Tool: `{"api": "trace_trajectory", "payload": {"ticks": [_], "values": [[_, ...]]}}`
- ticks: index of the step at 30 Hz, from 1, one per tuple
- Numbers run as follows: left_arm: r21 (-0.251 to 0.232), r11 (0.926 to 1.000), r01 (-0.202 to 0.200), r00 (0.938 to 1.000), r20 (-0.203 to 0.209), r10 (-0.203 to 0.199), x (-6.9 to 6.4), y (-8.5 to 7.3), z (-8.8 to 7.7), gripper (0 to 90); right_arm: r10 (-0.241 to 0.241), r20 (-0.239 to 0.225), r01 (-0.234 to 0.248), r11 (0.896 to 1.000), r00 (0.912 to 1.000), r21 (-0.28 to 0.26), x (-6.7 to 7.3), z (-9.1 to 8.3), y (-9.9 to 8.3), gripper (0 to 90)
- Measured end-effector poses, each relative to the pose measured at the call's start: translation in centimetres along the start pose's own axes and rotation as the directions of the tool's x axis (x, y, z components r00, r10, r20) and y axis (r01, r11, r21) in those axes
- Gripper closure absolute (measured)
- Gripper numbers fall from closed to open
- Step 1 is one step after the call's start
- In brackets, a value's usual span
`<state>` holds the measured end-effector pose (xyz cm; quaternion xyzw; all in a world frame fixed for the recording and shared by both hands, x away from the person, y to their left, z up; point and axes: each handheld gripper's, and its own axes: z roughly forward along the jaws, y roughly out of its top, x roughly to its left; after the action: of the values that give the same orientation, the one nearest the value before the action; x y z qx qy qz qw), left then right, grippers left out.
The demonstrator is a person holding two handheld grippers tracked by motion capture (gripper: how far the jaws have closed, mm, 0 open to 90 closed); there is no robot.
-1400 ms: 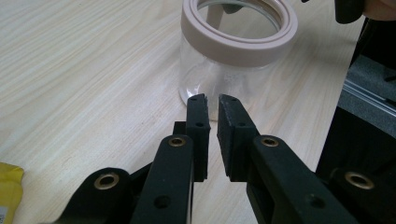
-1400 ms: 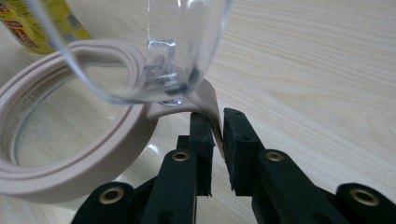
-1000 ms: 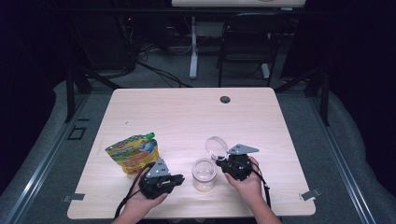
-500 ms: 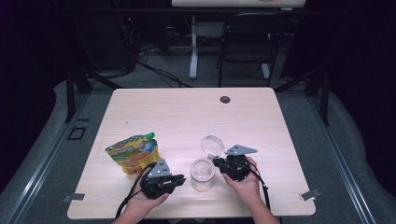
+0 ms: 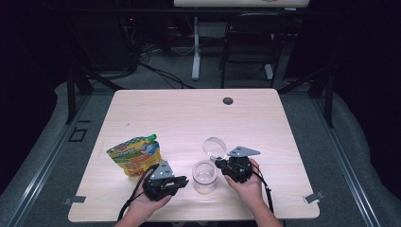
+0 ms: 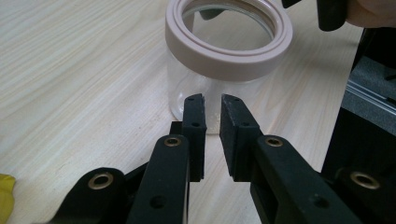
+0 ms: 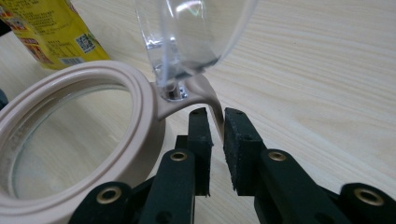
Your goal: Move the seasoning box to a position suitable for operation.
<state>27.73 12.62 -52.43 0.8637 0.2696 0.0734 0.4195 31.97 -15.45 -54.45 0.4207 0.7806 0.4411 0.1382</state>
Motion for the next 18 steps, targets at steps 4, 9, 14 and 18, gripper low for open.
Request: {"api": "trace_trajectory", "payload": {"ticks": [4,9,14,18], "values": [[-0.009,0.9999,0.005,1.0,0.002,-0.005,0.1,0.1,0.0,79.9,-0.02,0.029,0.02,1.0,0.9994,-0.003,0.6,-1.0,-0.1,81.0],[-0.003,1.0,0.001,1.0,0.003,-0.001,0.1,0.3,0.4,79.4,-0.025,0.038,0.025,1.0,0.999,-0.009,1.3,-2.6,-0.3,82.2],[0.007,0.9999,-0.008,0.9999,0.01,0.008,0.1,0.4,1.1,82.6,-0.016,0.041,0.016,1.0,0.999,0.008,2.1,-3.8,-0.8,82.1],[0.015,0.9998,-0.012,0.9999,0.012,0.011,0.0,0.5,1.5,82.5,-0.012,0.06,0.012,1.0,0.9981,0.006,2.8,-4.1,-1.5,81.7]]}}
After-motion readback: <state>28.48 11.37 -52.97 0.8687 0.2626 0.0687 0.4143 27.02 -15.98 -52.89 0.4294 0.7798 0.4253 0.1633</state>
